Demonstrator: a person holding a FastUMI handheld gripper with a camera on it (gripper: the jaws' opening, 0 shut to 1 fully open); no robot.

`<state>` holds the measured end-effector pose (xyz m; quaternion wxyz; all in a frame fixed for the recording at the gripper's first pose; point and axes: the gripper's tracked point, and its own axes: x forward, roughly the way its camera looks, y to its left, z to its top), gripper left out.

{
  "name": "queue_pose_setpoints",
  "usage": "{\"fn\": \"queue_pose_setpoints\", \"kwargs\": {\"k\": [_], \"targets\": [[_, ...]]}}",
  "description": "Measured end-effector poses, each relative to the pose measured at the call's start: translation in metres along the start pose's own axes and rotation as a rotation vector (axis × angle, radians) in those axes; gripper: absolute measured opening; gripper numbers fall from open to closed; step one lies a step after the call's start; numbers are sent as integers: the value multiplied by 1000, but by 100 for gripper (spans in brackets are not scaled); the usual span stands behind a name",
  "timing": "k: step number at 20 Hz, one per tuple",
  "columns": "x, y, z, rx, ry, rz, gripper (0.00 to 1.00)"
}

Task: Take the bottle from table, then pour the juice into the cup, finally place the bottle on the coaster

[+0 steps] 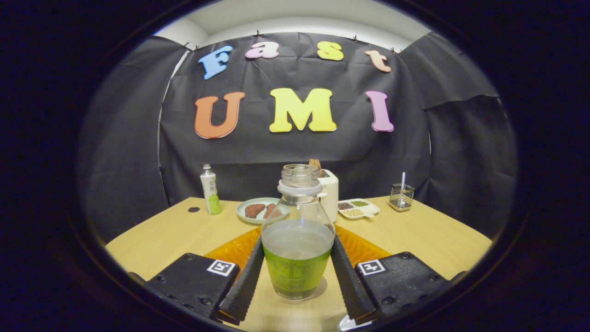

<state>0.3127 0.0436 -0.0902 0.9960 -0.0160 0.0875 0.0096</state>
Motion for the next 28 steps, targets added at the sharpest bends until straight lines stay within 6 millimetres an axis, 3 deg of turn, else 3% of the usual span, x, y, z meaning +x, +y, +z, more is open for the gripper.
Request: {"fn": "queue_pose_setpoints", "kwargs": {"k": [8,12,18,22,28], "targets": [[14,1,-4,-10,-22,-31,82],[23,-10,-13,7,-19,-61,83],[31,-2,-19,78,-31,3,83],[31,1,-20,-11,-9,-17,97],[24,7,-14,-18,-18,2,99]]}}
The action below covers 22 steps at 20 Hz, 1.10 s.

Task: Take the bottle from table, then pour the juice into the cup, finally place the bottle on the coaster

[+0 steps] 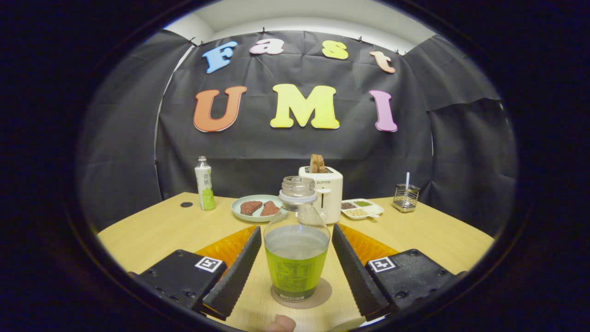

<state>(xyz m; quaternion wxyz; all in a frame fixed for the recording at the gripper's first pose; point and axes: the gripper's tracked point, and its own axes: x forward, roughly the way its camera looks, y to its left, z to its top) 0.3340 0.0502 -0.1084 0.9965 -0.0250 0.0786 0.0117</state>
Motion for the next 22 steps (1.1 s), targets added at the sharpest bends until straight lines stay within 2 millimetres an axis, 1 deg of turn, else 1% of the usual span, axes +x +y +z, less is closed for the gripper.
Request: {"fn": "queue_pose_setpoints", "kwargs": {"k": [6,10,13,15,17,19,21,22], "targets": [[-23,2,19,-30,-27,-17,100],[-54,4,41,-37,-45,-13,100],[-86,0,60,-34,-79,-15,100],[-109,-8,68,-34,-84,-26,100],[-137,-17,76,-28,-82,-29,99],[-169,-33,85,-31,-93,-60,99],[-199,-51,90,-20,-109,-104,99],[-212,-56,91,-9,-117,-112,99]]}}
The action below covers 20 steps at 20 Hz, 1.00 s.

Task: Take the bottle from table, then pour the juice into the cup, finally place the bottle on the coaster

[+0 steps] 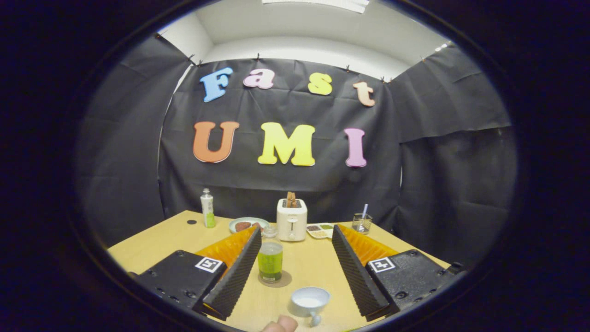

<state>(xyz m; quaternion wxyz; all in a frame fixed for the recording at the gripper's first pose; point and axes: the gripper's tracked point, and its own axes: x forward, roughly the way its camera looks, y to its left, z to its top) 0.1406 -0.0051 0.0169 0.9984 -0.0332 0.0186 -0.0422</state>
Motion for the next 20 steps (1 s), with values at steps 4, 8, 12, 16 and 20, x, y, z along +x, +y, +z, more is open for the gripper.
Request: {"fn": "queue_pose_setpoints", "kwargs": {"k": [4,8,12,16,20], "targets": [[-38,-19,4,12,11,14,99],[-63,-34,9,-30,0,3,100],[-81,-21,4,-97,13,78,100],[-91,-3,-10,-114,95,170,100],[-96,1,-11,-95,98,184,100]]}}
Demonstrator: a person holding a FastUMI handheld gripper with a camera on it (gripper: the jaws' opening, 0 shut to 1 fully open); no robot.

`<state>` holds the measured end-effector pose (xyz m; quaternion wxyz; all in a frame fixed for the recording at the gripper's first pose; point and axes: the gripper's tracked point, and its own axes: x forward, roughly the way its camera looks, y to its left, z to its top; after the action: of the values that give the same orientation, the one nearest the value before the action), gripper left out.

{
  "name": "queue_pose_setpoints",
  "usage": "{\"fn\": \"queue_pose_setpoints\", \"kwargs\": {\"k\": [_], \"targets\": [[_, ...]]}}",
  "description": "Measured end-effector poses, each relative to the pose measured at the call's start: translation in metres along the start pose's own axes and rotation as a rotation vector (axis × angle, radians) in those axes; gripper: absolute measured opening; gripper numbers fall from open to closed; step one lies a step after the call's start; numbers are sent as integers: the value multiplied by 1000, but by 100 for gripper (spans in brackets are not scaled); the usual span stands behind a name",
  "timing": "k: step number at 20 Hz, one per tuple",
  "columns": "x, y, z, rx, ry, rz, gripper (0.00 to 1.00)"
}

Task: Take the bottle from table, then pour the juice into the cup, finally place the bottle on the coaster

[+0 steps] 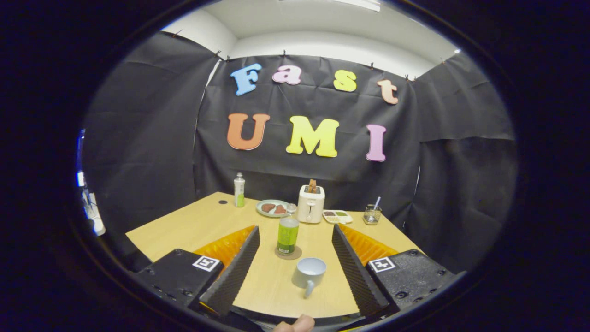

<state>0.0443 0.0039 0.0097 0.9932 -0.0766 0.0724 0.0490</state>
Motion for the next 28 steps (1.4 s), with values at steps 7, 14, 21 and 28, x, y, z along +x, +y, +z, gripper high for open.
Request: {"fn": "queue_pose_setpoints", "kwargs": {"k": [7,14,21,28], "targets": [[-9,-8,6,39,-8,-12,100],[-21,-29,18,85,-36,-37,100],[-30,-55,26,138,-73,-70,100],[-34,-60,26,120,-76,-73,100]]}}
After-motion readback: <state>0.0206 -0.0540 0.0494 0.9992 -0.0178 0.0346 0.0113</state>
